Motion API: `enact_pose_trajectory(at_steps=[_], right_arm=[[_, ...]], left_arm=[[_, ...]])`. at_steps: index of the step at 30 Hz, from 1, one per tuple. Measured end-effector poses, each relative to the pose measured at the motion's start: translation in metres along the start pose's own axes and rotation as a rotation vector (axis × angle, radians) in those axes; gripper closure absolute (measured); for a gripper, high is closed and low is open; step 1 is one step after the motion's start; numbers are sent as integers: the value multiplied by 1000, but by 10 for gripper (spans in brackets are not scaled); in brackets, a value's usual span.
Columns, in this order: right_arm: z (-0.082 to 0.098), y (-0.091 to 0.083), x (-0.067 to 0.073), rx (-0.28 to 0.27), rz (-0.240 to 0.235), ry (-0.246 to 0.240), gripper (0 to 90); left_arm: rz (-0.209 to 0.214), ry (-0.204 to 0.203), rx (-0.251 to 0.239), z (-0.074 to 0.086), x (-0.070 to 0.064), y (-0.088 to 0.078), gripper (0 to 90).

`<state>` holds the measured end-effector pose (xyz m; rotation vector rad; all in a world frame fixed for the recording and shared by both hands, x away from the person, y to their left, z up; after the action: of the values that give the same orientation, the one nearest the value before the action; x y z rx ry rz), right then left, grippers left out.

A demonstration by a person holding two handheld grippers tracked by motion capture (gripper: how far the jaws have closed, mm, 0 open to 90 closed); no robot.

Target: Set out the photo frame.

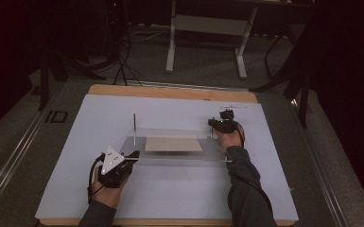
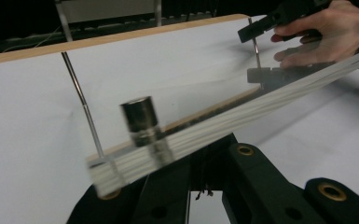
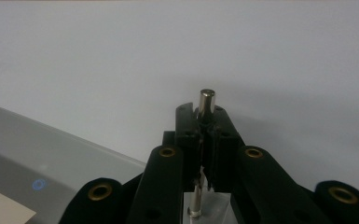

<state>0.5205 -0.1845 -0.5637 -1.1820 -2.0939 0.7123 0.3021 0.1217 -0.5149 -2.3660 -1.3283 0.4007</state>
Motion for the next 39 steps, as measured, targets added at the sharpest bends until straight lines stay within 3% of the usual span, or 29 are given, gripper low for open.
enact_pose_trajectory(at_steps=[20,27,31,35,39], right_arm=[[-5,2,-3,63,-16,-23,832],[-5,0,-3,65,-25,-58,779],[-6,-3,-1,72,-32,-76,731],[-7,-6,-3,67,-21,-83,736],[-7,-7,-5,63,-23,-74,716]], left_arm=[[37,62,-1,-34,-14,13,900],[42,81,-9,-43,-16,17,900],[53,123,-7,-50,-24,22,900],[57,107,-17,-58,-24,26,900],[47,118,-21,-66,-22,29,900]])
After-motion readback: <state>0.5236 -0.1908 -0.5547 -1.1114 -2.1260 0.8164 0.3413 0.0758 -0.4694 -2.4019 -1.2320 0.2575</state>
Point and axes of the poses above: each handheld gripper's, and its own axes: y roughly forward along the jaws, z roughly out of its underside, x roughly to its left, the point moved 7 cm from there along y, roughly forward along the jaws, and after that the axes turned 5 degrees about x, right-handed, at the moved point
